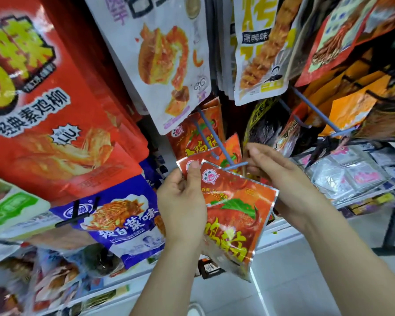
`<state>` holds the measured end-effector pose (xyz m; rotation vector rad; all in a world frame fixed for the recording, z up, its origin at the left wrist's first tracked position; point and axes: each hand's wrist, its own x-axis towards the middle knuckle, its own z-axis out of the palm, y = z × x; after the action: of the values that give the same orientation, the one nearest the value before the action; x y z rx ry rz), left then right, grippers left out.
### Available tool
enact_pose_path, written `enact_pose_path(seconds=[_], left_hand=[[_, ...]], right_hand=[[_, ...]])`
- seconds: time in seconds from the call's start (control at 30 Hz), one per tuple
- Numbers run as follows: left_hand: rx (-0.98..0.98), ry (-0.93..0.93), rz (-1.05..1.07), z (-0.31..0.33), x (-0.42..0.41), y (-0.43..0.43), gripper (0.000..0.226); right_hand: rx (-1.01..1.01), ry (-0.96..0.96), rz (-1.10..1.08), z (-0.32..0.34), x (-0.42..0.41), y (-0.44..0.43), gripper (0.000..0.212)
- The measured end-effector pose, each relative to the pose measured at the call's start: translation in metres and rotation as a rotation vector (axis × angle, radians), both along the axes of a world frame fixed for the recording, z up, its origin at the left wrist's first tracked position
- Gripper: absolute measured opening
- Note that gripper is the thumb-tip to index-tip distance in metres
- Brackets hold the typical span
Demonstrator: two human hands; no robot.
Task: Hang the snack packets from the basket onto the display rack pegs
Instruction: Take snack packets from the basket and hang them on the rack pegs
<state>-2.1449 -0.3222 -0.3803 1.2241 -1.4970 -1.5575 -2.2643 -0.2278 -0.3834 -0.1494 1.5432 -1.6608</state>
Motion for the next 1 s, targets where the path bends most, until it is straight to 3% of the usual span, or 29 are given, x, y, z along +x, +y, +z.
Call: enact_pose_path(seconds=[0.1,0.17,0.27,0.33,0.4,0.53,0.6,0.83,1.0], left_hand=[[-0.006,-0.004,0.021,-0.004,-0.005,-0.002,0.025],[-0.014,-0.01,0.046,-0.006,-0.008,-0.004,0.021],[-0.041,0.001,0.053,-0.005,-0.009,-0.005,0.013],[-0.049,-0.007,0.06,0.0,-0.006,-0.001,0.036],[-0.071,0.018,0.043,0.005,0.002,0.005,0.051],[0.009,0.066,-0.064,0.017,0.02,0.018,0.016],[0.01,0.07,-0.108,0.018,0.027,0.017,0.01],[0.001,0.032,-0.22,0.028,0.015,0.0,0.012],[-0.027,-0.009,-0.166,0.022,-0.003,-0.012,0.022]], right_hand=[[0.023,-0.022,0.081,0.0,0.005,0.02,0.055],[-0.028,-0.065,0.179,-0.002,0.015,0.031,0.065],[-0.119,-0.107,0.088,-0.003,0.033,0.032,0.037],[-0.158,-0.189,-0.011,-0.002,0.041,0.026,0.028],[-0.183,-0.245,-0.042,0.001,0.043,0.022,0.025],[-0.161,-0.203,-0.009,0.007,0.039,0.018,0.029],[-0.165,-0.153,0.031,0.008,0.036,0.015,0.028],[-0.14,0.04,0.045,0.005,0.024,0.0,0.015],[-0.063,0.126,0.015,0.005,0.016,-0.008,0.022]])
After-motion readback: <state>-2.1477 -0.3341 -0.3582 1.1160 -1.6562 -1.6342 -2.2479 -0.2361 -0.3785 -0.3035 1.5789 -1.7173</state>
